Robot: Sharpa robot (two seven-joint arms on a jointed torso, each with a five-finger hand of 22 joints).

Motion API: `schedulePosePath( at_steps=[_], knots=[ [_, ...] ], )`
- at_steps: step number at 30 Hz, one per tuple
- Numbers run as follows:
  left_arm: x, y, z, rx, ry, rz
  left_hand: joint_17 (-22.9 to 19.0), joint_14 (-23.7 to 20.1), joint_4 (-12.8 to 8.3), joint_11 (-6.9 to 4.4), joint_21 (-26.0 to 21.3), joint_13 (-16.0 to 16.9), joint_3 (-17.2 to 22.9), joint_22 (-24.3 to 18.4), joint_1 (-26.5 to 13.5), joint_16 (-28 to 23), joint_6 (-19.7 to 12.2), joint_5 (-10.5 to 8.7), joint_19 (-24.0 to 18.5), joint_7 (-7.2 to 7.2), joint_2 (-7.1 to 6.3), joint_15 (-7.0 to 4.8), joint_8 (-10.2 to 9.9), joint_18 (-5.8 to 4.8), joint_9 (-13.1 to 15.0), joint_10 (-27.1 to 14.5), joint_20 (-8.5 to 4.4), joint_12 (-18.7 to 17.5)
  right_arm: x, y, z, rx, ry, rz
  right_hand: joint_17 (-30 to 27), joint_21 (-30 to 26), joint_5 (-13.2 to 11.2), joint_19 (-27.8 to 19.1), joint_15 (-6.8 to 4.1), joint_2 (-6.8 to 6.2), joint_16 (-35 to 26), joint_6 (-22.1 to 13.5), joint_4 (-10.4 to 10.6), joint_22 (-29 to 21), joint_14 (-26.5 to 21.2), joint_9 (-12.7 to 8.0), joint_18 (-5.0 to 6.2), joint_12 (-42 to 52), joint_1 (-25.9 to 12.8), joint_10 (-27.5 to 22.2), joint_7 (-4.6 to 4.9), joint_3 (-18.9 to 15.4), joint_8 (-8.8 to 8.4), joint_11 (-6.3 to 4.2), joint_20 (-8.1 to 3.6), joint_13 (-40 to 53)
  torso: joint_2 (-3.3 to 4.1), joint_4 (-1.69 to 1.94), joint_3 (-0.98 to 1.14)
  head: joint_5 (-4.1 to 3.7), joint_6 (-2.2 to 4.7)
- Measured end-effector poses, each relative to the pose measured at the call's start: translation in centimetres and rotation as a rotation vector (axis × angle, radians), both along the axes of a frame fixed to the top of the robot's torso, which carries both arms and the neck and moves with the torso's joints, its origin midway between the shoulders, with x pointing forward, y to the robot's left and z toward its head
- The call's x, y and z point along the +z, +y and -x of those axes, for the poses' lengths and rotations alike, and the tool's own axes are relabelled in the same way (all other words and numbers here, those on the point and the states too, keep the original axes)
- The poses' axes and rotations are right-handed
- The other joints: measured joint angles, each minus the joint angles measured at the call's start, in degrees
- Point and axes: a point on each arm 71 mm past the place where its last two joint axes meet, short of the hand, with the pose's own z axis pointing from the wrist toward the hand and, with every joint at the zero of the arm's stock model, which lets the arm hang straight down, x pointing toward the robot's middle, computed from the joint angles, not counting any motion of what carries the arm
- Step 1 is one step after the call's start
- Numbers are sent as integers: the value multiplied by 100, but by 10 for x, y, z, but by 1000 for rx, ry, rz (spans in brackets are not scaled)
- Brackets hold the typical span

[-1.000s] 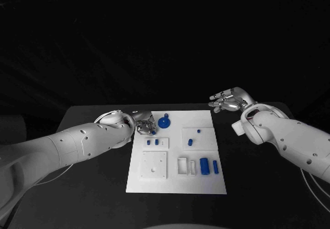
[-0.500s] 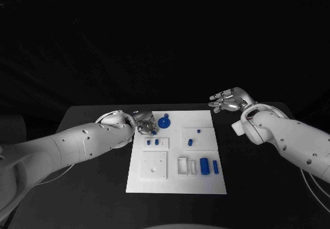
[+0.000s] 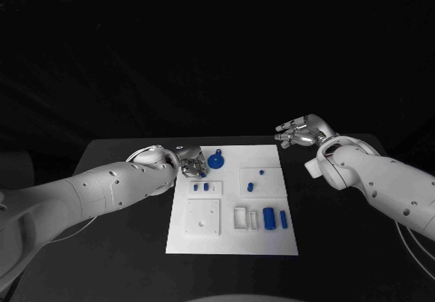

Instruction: Assemble the parts on the task board

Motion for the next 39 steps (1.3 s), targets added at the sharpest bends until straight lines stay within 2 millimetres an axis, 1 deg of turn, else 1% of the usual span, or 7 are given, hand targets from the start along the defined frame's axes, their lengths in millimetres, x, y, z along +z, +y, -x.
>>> schedulePosePath(
  at_steps=[11, 13, 18, 23, 32, 34, 39],
  knots=[
    [-1, -3, -1, -2, 1, -14, 6, 0, -2, 0, 0, -2, 1, -1, -29, 0, 0, 0, 0, 0, 13, 0, 0, 1, 6, 0, 0, -1, -1, 1, 0, 1, 1, -1, -4, 0, 5, 0, 0, 0, 0, 0, 0, -14, 0, 0, 0, 0, 0, 0, 0, 0, 0, 0, 0, 0, 2, 0, -4, 5, 1],
    [-1, -4, -2, -1, 2, -17, 6, -21, -9, 0, 0, -2, 0, -1, -44, 0, 0, 0, -1, 0, 14, 21, 0, 1, 6, 0, 2, -1, -1, 1, 0, 1, 2, -1, -4, 0, 5, 0, 0, 0, 0, 0, 0, -20, 0, 0, 0, 0, 0, 0, 0, 0, 0, 0, 0, 0, 2, -2, -4, 5, 3],
    [-2, -4, -2, 1, 9, -21, 5, -106, 0, 97, 27, 11, 11, -1, -21, 0, -156, 33, -94, 112, 43, 62, 1, 2, 5, -168, 51, 1, -1, 1, -1, 1, 2, -1, -4, 0, 5, 0, 0, 0, 0, 0, 0, -20, 0, 0, 0, 0, 0, 0, 0, 0, 0, 0, 0, 0, 2, -3, -2, 1, 3],
    [-4, -4, -1, 3, 16, -23, 3, -173, -51, 123, 90, 10, -68, -2, 31, 0, -310, 33, -169, 120, 95, 80, 23, 1, -1, -243, 64, 1, -1, 1, -1, 1, 2, -1, -4, 0, 5, 0, 0, 0, 0, 0, 0, -19, 0, 0, 0, 0, 0, 0, 0, 0, 0, 0, 0, 0, 1, -2, -1, -4, 2],
    [-4, -2, -1, 9, 23, -23, -22, -187, -124, 141, 294, 8, -143, -2, 115, 0, -380, 34, -278, 132, 88, 82, 22, 2, -15, -266, 93, 1, -1, 1, -1, 1, 3, 0, -11, 32, 5, -32, 0, 0, 0, 0, 0, -43, 0, 0, 1, 0, 0, 0, 0, 0, 0, 0, -9, -6, -1, 2, -4, -10, -4],
    [-5, -1, 0, 10, 24, -23, -27, -195, -140, 141, 315, 7, -158, -2, 115, 0, -401, 34, -300, 153, 88, 89, 22, 2, -15, -266, 90, 1, -1, 1, -1, 2, 3, 0, -11, 32, 5, -41, 20, 0, 0, 0, 0, -49, -21, 0, 0, 0, 0, -2, 0, 0, 0, 2, 1, -6, -1, 3, -4, -11, -5],
    [-7, 4, 0, 20, 28, -27, -103, -351, -191, 257, 316, 0, -123, -2, 120, -159, -627, 34, -432, 181, 83, 161, 34, 3, -17, -665, 143, 1, -1, 1, 0, 1, 3, 0, -25, 32, 1, -68, 54, 0, -35, 0, 0, -80, -55, -6, 0, -36, 0, -48, 0, 0, 0, 48, 17, -16, -1, 7, -9, -12, -8]
  ],
)
